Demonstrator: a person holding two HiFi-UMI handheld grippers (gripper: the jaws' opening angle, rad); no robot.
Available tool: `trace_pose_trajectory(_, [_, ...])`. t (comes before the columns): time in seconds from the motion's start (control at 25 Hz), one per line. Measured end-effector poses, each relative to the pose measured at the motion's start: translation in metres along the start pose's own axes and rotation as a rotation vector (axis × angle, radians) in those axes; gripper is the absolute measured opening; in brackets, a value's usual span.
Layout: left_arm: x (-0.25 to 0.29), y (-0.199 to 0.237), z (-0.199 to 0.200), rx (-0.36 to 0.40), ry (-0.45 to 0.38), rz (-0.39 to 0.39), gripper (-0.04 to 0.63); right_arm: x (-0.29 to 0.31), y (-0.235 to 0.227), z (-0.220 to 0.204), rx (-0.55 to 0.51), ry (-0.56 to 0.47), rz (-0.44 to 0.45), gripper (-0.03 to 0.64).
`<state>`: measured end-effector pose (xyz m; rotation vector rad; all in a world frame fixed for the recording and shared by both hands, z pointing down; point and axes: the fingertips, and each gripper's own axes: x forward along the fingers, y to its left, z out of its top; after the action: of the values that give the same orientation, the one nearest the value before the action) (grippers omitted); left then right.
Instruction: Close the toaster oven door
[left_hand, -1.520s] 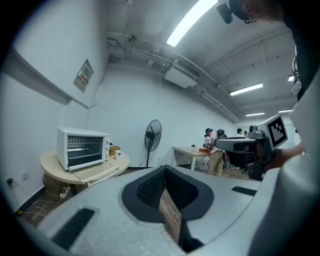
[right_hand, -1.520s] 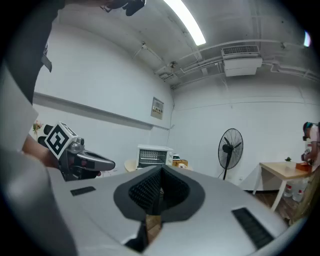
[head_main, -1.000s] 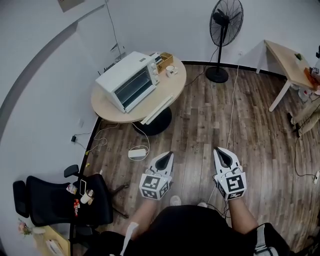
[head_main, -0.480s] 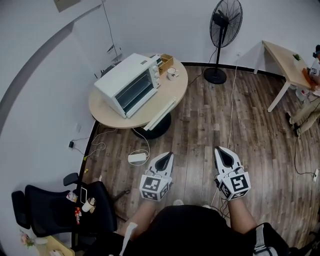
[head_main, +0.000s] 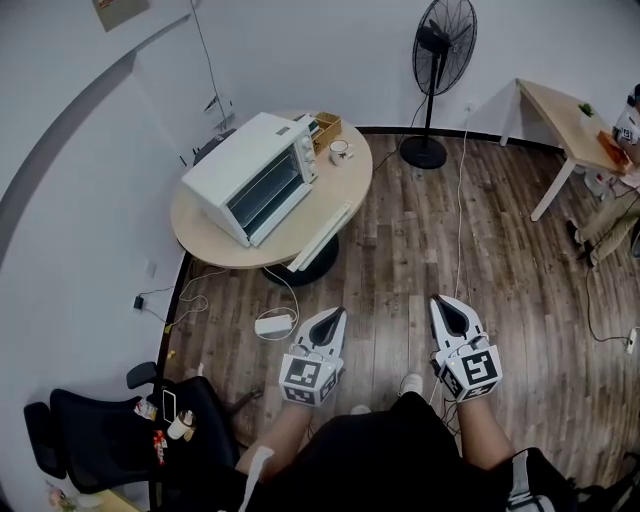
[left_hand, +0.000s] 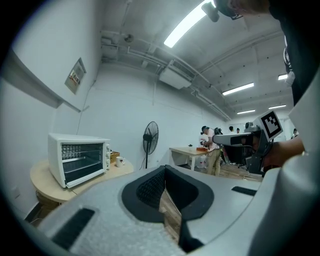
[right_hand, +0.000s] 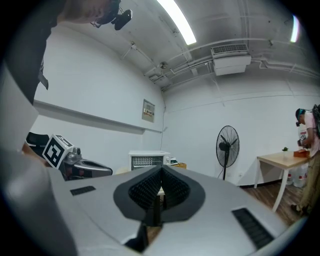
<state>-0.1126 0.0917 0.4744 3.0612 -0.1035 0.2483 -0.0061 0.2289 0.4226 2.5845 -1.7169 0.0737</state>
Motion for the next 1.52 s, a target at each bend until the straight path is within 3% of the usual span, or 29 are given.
trace_pose_trajectory(0.36, [0.038,0.003,0.003,-0.006,0.004,0.002,0.006,0.021,-0.032,0.002,-0.004,-0.015,0.015,-0.003])
trace_pose_trajectory(0.76, [0.121,0.008,0.027,-0.007,-0.016,0.037,0.006,0.075,-0.104,0.014,-0.016,-0.016,0.07,-0.003])
trace_pose_trajectory(1.32, [0.207,0.044,0.032,-0.026,0.027,0.219,0.006,0.17,-0.184,0.01,-0.023,-0.014,0.238,-0.003])
trace_pose_trajectory(1.52, [0.214,0.06,0.031,-0.033,0.035,0.306,0.006,0.207,-0.176,0.006,-0.025,0.01,0.365,-0.003])
